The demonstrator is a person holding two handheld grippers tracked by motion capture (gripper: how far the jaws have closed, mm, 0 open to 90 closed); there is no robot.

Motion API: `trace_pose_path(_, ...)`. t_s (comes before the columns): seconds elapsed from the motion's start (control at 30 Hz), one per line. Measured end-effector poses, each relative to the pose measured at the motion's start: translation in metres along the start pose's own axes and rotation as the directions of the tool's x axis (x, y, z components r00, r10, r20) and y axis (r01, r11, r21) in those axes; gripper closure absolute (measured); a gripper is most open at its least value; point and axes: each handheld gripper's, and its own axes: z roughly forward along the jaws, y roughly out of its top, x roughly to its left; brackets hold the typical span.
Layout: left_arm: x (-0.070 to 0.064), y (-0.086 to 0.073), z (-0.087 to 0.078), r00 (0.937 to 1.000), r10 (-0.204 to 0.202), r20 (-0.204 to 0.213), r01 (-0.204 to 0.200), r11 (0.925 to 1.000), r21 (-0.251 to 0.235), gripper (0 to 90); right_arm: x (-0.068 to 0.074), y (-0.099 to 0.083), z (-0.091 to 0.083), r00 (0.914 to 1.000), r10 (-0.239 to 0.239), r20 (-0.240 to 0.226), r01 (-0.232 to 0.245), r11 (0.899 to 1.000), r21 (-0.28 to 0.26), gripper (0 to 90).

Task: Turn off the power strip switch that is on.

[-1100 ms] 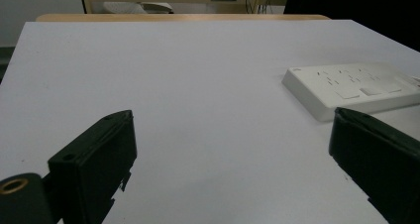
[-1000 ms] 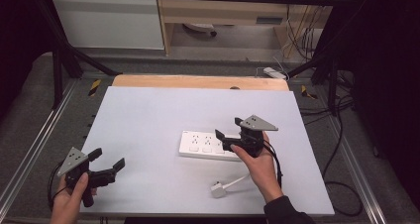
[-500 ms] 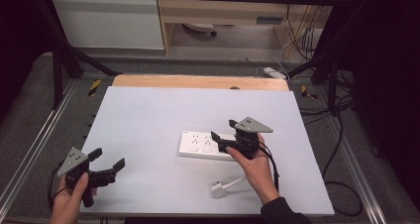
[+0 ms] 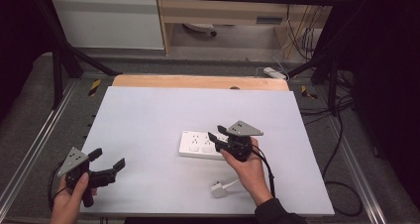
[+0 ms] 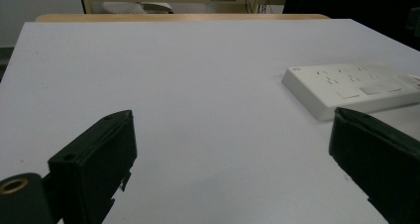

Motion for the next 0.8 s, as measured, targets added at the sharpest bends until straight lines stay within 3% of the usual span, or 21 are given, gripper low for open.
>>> trace_pose_path(0.17,0.0,0.0,0.0,1.0,0.005,-0.001,-0.005,1.0,0.001,4.5,0.005,-0.005,0.006,0.9995,-0.013,-0.028,0.014,1.0,0.016,72.1)
trace_pose_path(0.43,0.0,0.0,0.0,1.0,0.007,0.0,-0.007,1.0,0.002,4.7,0.01,-0.011,0.012,0.9977,-0.047,-0.049,0.048,0.999,0.026,84.0)
trace_pose_path(0.8,-0.001,0.0,0.0,1.0,0.007,0.001,-0.007,1.0,0.003,4.7,0.013,-0.016,0.016,0.9956,-0.062,-0.07,0.064,0.997,0.035,89.7)
